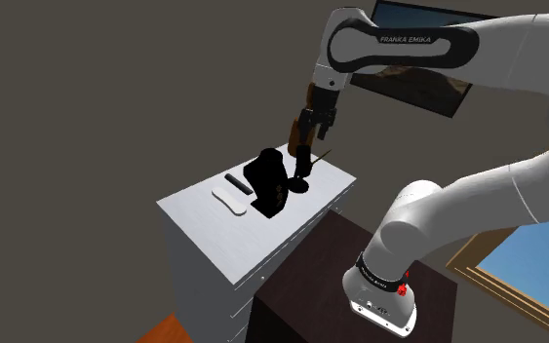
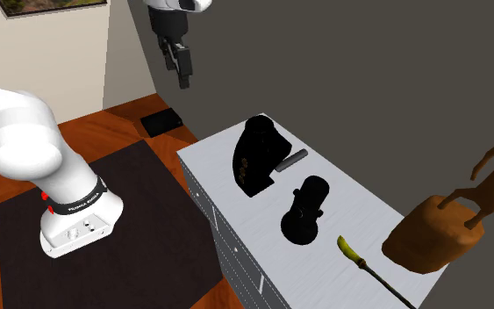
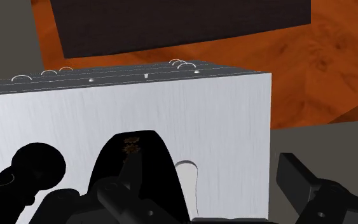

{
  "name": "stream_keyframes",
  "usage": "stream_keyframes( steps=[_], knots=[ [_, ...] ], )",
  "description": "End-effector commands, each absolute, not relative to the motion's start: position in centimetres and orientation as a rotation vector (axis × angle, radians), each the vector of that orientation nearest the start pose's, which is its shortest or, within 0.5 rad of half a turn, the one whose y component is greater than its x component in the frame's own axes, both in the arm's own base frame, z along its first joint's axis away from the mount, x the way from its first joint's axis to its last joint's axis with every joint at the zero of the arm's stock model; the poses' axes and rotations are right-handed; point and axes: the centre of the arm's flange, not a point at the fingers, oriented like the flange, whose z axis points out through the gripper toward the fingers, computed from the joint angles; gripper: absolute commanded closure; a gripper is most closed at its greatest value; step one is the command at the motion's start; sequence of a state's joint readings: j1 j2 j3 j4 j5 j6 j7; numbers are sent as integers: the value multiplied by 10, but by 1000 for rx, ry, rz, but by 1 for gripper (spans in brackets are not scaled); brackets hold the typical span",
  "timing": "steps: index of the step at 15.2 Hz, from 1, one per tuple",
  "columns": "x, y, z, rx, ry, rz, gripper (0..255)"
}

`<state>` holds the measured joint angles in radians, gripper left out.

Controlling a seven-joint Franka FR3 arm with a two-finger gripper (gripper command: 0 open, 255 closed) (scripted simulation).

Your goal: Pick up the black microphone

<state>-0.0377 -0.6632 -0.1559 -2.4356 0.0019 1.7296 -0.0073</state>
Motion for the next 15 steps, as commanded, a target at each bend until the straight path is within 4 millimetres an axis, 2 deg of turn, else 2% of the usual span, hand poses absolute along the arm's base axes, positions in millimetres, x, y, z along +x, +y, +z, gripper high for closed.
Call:
stream_keyframes(
  steps=[1, 15],
  knots=[
    [352, -94, 510, -3041, 215, 71, 0],
    [437, -224, 416, -3104, 122, 144, 0]
  ],
)
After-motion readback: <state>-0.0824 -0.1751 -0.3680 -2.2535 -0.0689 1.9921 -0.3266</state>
